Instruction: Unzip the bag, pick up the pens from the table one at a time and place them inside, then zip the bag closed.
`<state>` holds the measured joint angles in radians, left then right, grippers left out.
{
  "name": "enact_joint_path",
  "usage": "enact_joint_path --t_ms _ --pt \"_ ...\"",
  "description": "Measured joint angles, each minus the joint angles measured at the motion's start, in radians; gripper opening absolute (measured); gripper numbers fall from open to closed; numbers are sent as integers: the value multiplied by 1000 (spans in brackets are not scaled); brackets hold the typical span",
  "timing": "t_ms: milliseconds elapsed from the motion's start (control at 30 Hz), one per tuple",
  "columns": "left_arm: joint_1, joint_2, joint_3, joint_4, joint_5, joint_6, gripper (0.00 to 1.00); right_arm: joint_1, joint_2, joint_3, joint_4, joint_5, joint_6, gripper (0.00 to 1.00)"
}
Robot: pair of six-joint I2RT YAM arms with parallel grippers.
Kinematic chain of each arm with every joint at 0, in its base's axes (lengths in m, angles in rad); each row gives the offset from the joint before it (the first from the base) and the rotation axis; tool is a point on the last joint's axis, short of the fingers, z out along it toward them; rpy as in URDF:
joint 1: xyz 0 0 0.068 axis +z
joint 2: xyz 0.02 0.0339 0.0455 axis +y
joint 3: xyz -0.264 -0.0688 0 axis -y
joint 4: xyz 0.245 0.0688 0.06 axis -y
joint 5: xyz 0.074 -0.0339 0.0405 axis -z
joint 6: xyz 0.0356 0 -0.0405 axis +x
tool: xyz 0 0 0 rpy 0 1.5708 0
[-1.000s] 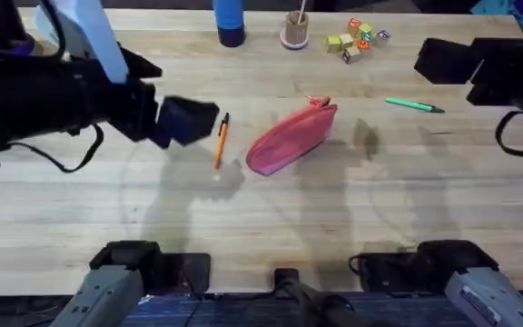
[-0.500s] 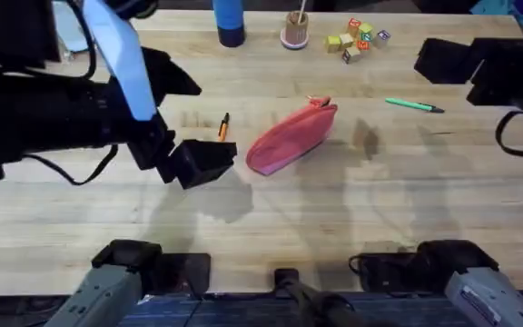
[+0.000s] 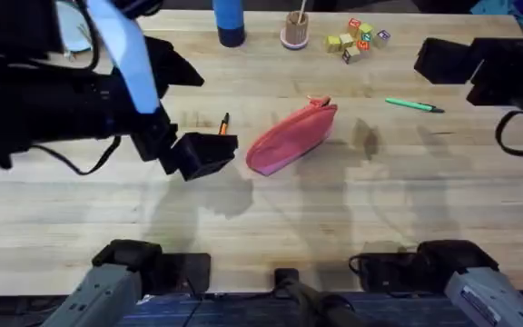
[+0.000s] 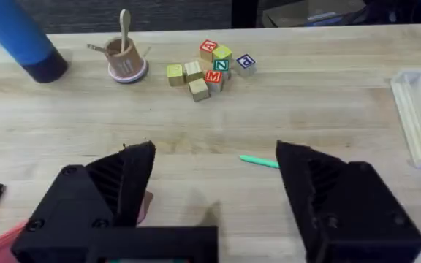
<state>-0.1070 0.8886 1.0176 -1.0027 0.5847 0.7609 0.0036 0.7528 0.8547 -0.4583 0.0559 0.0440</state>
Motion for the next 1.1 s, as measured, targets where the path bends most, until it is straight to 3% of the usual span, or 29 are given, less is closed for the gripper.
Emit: enact_joint_path --t_ms 267,600,1100 --pt "-7 127 0 -4 0 0 995 0 0 0 0 0 -16 996" --pt "-68 288 0 2 0 54 995 0 0 0 0 0 -23 997" --pt "-72 447 0 74 7 75 995 0 0 0 0 0 -75 996"
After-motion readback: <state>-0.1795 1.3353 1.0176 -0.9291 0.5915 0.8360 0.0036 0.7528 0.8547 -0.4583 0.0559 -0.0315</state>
